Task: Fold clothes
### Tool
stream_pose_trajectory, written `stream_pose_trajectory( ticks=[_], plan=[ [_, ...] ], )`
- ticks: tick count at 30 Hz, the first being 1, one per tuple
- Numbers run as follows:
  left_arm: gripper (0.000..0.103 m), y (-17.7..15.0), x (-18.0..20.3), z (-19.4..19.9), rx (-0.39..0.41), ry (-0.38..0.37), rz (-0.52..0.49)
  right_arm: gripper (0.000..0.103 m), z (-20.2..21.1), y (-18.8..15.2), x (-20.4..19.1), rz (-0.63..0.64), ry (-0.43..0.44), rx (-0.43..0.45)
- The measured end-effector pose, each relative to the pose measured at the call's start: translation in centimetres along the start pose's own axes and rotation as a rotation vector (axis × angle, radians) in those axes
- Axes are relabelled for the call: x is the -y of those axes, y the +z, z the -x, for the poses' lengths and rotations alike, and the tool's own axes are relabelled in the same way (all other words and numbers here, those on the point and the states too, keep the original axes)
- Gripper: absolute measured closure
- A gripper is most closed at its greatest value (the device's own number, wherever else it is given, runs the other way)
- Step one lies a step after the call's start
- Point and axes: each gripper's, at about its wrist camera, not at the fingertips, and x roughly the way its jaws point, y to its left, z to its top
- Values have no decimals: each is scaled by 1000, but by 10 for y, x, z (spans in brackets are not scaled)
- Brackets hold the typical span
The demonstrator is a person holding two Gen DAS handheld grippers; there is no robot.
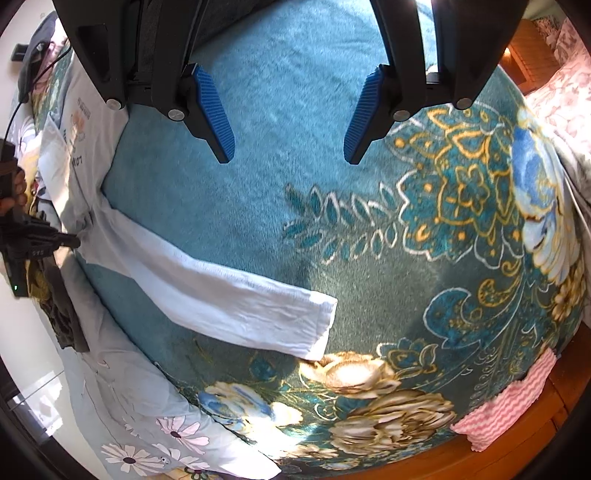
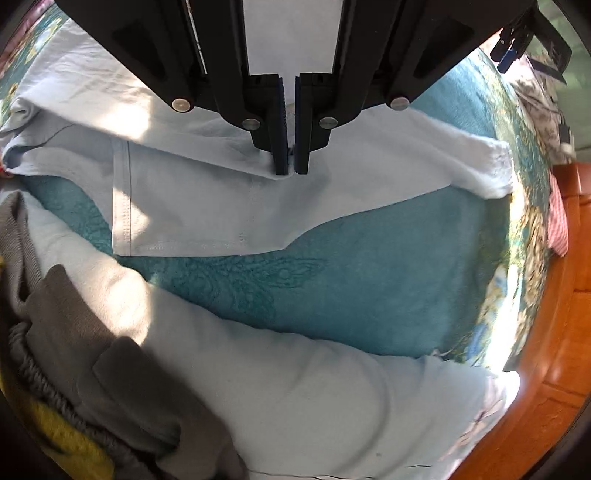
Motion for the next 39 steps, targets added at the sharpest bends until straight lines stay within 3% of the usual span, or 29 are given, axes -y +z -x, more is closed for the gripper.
stream_pose_trajectory(
  ticks=[1, 3, 4, 5, 8, 12, 15, 18, 22, 24, 25, 28, 33, 39],
  plan=[
    [38, 3, 0, -2, 3, -3, 5, 98, -1, 1, 3, -14, 9, 0],
    [38, 9, -1, -4, 14, -12, 21, 81, 2, 1, 8, -43, 49, 10],
    [38, 13, -3, -5, 20, -22, 36, 66, 7, -1, 10, -52, 69, 23],
    [38, 18, -6, -7, 26, -38, 62, 61, 16, -4, 12, -56, 98, 48],
    [38, 35, -22, -14, 57, -105, 169, 61, 54, -26, 20, -68, 182, 148],
    [38, 61, -49, -28, 111, -152, 346, 53, 101, -76, 46, -112, 204, 271],
    [39, 78, -58, -39, 145, -149, 384, 53, 129, -122, 75, -160, 127, 337],
    [42, 87, -58, -55, 128, -123, 386, 53, 152, -167, 111, -233, 76, 365],
    [59, 90, -52, -64, 114, -130, 368, 53, 171, -215, 150, -341, 49, 388],
    [75, 93, -51, -68, 111, -132, 372, 53, 176, -235, 166, -391, 61, 401],
    [94, 95, -51, -70, 109, -133, 374, 53, 178, -245, 172, -413, 77, 408],
    [95, 94, -51, -60, 119, -159, 413, 53, 183, -264, 185, -453, 111, 429],
    [96, 99, 4, 7, 235, -221, 201, 53, 191, -288, 197, -492, 170, 479],
    [96, 105, 118, 104, 348, -397, -99, 53, 196, -317, 214, -536, 243, 544]
  ],
)
